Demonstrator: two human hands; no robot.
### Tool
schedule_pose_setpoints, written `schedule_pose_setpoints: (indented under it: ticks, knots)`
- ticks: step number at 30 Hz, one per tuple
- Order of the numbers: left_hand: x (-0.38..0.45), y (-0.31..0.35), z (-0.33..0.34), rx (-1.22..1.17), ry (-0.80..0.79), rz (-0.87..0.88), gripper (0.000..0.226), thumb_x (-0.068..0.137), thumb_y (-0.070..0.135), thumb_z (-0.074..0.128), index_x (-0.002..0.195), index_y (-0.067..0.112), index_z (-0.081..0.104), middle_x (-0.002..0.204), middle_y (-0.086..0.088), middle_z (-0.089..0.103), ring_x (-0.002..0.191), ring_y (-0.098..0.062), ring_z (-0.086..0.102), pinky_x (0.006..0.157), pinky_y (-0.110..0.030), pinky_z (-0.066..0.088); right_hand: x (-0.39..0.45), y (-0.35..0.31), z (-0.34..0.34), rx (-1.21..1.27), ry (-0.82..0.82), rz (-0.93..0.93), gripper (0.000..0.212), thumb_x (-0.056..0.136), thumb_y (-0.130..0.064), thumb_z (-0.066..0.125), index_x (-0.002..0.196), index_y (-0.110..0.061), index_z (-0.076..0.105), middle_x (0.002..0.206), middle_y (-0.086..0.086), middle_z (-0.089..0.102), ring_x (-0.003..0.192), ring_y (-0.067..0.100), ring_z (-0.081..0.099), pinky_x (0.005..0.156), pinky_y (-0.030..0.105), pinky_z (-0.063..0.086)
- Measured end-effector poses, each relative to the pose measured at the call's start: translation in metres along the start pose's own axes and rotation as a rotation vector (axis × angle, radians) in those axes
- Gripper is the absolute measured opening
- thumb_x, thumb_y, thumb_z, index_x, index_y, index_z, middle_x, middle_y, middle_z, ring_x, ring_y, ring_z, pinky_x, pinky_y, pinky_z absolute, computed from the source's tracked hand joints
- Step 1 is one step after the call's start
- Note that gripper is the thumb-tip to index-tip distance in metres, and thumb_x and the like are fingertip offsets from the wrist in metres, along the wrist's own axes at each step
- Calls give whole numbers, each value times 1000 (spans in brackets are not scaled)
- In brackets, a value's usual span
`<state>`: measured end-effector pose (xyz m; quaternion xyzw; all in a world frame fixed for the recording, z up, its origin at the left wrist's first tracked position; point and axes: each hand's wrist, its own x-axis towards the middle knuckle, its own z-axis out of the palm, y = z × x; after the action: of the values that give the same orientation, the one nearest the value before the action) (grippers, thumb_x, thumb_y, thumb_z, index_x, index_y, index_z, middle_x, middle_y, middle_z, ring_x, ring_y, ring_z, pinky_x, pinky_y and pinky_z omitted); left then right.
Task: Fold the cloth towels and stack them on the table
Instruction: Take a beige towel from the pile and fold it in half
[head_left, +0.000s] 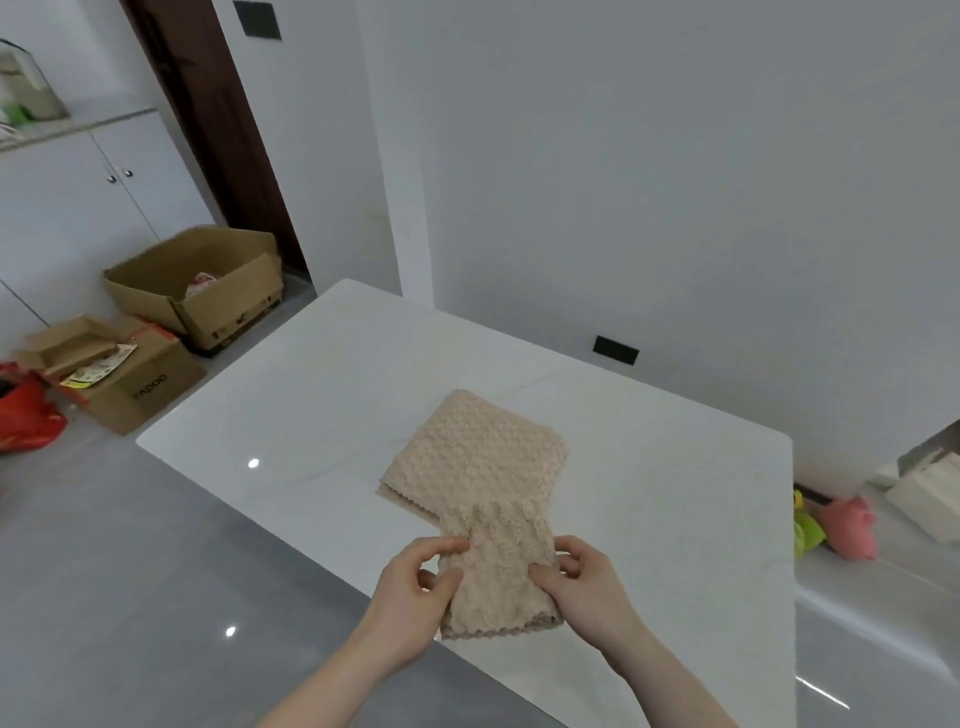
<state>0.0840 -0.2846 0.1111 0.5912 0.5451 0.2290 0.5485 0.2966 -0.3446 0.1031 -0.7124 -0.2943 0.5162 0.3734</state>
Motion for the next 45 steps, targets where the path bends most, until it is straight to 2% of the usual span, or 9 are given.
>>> schedule_pose_setpoints:
  ticks: [7, 11, 14, 17, 21, 26, 32, 35, 45]
  knots:
    - [-18, -7, 54, 28, -86, 27, 32, 100, 17, 60, 123, 38, 64, 96, 10, 65, 58, -3, 56, 55, -13, 42, -20, 26, -44, -6, 86, 1, 16, 91, -13, 70, 105, -20, 71, 87, -1, 80, 81, 20, 76, 74, 35, 58]
    - [-22, 0, 79, 49, -153, -18, 31, 99, 18, 61, 120, 41, 67, 66, 5, 68, 50, -10, 53, 51, -21, 41, -25, 37, -73, 2, 84, 2, 16, 92, -11, 69, 107, -18, 71, 89, 0, 80, 81, 19, 76, 73, 33, 59]
    - [-17, 8, 103, 29, -141, -22, 33, 97, 18, 62, 121, 39, 69, 76, 6, 71, 57, -20, 62, 59, -34, 49, -26, 42, -102, 0, 50, -3, 17, 93, -12, 69, 109, -17, 71, 91, -1, 80, 84, 19, 77, 74, 32, 60]
    - [-11, 18, 145, 13, -142, -11, 35, 98, 19, 59, 124, 42, 66, 59, 1, 64, 57, -20, 56, 60, -36, 47, -27, 47, -145, -4, 42, -29, 17, 92, -13, 69, 108, -19, 71, 90, -2, 80, 83, 17, 76, 71, 29, 58]
    - [-15, 31, 219, -13, -77, -12, 38, 97, 22, 59, 120, 51, 66, 89, -7, 75, 66, -24, 63, 69, -46, 58, -26, 61, -217, -44, 37, -43, 16, 93, -16, 71, 108, -22, 69, 89, -6, 80, 78, 14, 76, 68, 30, 59]
    - [-34, 43, 298, 7, -11, 41, 46, 98, 13, 56, 126, 48, 62, 134, 29, 54, 86, -10, 66, 67, -23, 56, -14, 80, -285, -102, -15, -19, 15, 94, -21, 71, 109, -23, 67, 96, -5, 78, 77, 12, 76, 65, 29, 61]
    - [-57, 27, 311, 37, 129, -74, 45, 99, 13, 56, 131, 45, 57, 134, 30, 49, 89, -4, 66, 69, -15, 53, 4, 81, -286, -195, -199, -31, 17, 92, -23, 72, 109, -26, 69, 102, -2, 76, 81, 13, 75, 70, 33, 63]
    - [-57, 13, 306, 42, 167, -121, 46, 99, 13, 56, 130, 47, 56, 131, 28, 49, 90, -3, 65, 72, -15, 54, 11, 83, -272, -220, -259, -26, 18, 90, -21, 72, 108, -25, 71, 101, -3, 76, 79, 13, 74, 63, 24, 58]
    - [-19, 7, 339, 62, 95, -75, 48, 97, 17, 56, 135, 47, 53, 133, 32, 44, 103, -3, 62, 86, -26, 58, 44, 98, -299, -269, -223, 0, 26, 90, -16, 67, 113, -26, 68, 109, -5, 74, 84, 15, 75, 63, 25, 58]
